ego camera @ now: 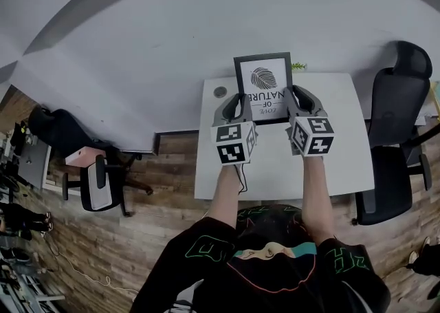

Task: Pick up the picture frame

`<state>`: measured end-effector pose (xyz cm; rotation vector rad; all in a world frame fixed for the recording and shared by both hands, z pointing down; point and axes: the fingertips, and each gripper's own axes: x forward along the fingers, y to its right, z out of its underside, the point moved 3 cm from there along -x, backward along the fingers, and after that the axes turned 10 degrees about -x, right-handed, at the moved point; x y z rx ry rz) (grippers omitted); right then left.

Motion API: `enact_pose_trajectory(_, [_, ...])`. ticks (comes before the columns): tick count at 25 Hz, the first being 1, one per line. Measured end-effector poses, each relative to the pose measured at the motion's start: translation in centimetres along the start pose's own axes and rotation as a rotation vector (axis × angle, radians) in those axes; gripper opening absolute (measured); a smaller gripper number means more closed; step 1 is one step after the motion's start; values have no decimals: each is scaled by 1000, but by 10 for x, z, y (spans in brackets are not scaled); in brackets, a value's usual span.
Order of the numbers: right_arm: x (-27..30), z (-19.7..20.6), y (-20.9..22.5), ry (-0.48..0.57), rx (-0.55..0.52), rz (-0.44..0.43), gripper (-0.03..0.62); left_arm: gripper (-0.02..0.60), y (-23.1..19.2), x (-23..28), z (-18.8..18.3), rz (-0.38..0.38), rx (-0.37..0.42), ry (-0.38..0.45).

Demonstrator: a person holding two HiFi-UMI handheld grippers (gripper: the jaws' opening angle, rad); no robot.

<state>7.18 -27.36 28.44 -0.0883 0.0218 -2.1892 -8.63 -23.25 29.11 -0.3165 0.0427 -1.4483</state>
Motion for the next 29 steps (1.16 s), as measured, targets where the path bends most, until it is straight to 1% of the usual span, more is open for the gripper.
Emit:
enact_pose_trajectory(10, [0, -25, -3, 56, -32, -8, 72, 75, 1, -6, -23, 15, 22, 63])
enact_pose_trajectory(29, [2, -34, 4, 89, -69, 11, 72, 76, 6, 3, -30, 34, 19, 91])
